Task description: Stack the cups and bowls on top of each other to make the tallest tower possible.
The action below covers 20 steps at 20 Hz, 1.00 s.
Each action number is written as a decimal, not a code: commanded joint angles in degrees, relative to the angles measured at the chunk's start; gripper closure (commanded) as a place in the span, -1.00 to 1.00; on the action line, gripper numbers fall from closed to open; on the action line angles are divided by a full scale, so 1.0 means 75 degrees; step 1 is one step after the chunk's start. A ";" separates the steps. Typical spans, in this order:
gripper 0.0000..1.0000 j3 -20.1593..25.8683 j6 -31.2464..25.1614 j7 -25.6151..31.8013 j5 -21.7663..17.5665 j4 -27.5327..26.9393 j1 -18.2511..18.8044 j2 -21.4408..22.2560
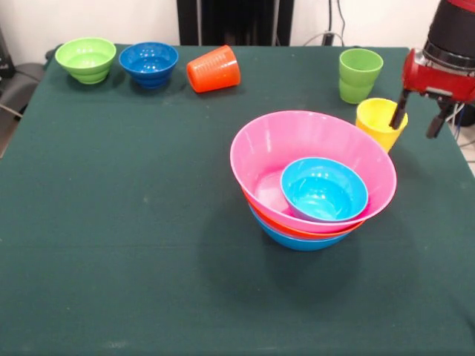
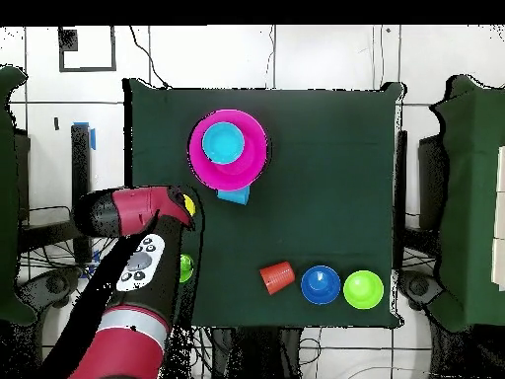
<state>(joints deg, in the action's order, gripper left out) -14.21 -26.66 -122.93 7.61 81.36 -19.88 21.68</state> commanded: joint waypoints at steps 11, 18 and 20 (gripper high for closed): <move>-1.00 0.0115 -0.0592 -0.0226 -0.0426 -0.1135 0.0282 -0.0898; 1.00 -0.0165 -0.0165 -0.0767 -0.0177 -0.0981 0.0167 -0.0957; 1.00 -0.0099 -0.0155 -0.0711 -0.0172 -0.0956 0.0203 -0.0931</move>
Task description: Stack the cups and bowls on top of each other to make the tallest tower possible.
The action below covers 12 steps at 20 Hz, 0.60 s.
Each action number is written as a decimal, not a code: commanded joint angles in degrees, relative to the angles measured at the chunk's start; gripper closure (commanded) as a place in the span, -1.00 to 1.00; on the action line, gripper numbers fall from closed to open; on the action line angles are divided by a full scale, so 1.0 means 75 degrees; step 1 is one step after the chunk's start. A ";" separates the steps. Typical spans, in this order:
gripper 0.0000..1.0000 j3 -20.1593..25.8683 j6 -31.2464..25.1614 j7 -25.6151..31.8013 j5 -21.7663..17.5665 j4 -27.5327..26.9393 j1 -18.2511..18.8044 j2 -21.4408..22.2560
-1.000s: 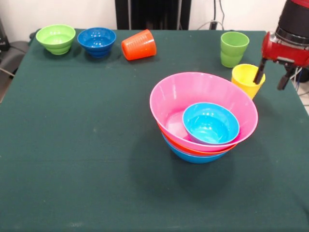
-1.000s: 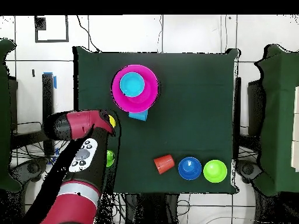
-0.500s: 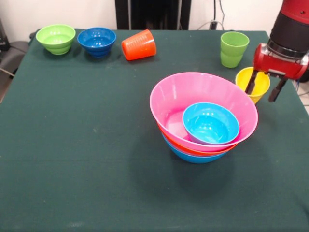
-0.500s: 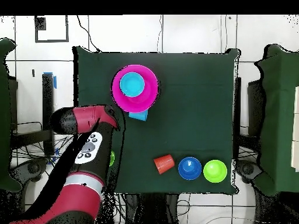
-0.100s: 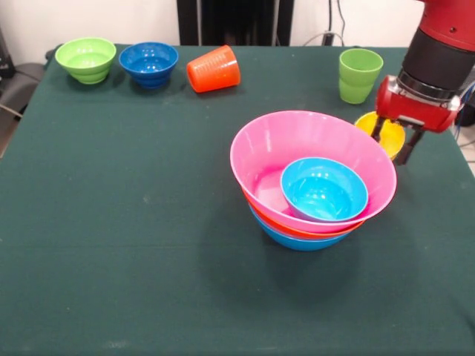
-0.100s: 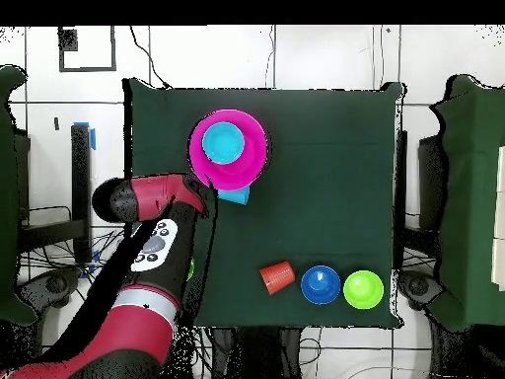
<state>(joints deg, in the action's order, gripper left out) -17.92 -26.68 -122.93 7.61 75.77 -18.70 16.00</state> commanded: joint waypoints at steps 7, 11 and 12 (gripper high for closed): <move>1.00 0.0483 -0.0228 -0.0637 -0.0136 -0.0199 0.0087 -0.0136; 1.00 0.0226 -0.0103 -0.0875 -0.0120 -0.0321 -0.0088 -0.0185; 1.00 0.0212 -0.0051 -0.0885 -0.0122 -0.0306 -0.0099 -0.0185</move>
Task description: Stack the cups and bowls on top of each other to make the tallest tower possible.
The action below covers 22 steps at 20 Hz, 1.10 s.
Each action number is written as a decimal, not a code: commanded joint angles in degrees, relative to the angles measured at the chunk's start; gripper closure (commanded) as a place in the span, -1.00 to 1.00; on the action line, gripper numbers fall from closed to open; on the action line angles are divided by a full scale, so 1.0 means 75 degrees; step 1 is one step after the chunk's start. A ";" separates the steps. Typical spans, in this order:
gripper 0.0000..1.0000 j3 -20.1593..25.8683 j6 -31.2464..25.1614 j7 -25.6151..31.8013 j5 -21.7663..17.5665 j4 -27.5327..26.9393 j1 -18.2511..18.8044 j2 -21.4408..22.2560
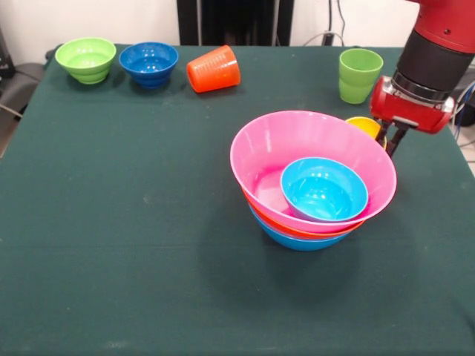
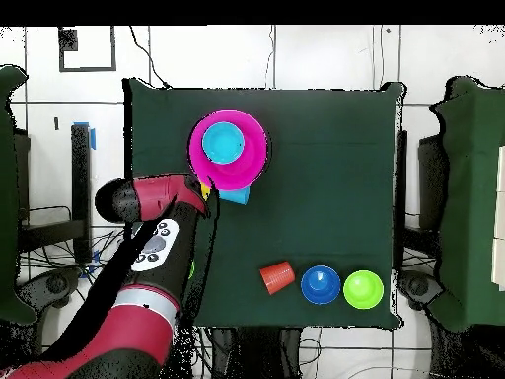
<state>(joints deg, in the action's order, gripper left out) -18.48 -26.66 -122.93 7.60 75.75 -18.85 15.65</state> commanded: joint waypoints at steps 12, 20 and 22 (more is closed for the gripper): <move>1.00 0.0455 -0.2563 -0.1547 0.0657 -0.0087 -0.0572 0.1162; 1.00 0.0608 -0.2391 -0.1357 0.0930 -0.0019 -0.0526 0.1173; 1.00 0.0799 -0.2138 -0.1078 0.1035 0.0123 -0.0286 0.1214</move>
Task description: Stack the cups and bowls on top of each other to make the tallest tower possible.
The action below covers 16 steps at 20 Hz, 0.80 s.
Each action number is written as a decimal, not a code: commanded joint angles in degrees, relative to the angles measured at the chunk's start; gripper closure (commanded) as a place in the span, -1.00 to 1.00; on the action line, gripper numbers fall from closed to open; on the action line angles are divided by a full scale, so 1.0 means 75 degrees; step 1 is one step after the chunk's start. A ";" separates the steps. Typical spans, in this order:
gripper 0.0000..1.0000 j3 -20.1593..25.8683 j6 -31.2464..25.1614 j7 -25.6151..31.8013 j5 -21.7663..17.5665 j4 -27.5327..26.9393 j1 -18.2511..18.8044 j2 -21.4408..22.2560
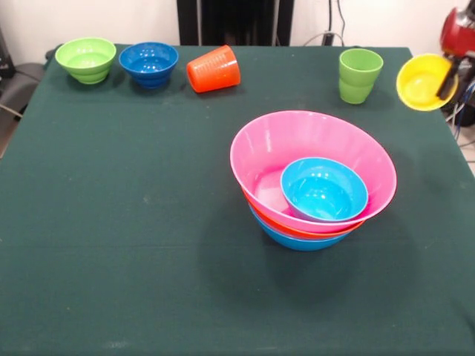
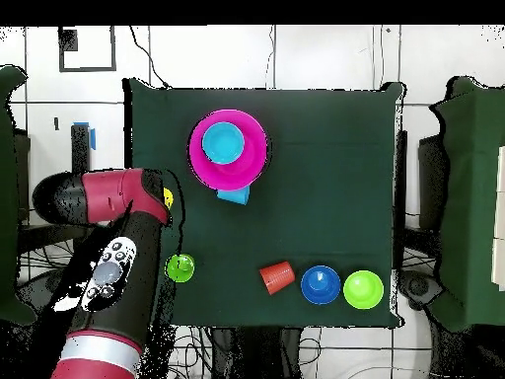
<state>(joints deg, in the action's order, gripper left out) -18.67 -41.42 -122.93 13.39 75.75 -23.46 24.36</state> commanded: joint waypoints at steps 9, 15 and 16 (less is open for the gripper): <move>1.00 0.2141 0.1631 -0.0477 0.0876 0.1719 0.1441 0.0550; 1.00 0.2255 0.1586 -0.0452 0.0807 0.2243 0.1606 0.1108; 1.00 0.2283 0.1614 -0.0440 0.0795 0.2310 0.1641 0.1156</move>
<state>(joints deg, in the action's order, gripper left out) -10.32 -30.26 -122.93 19.19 84.82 -12.15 30.19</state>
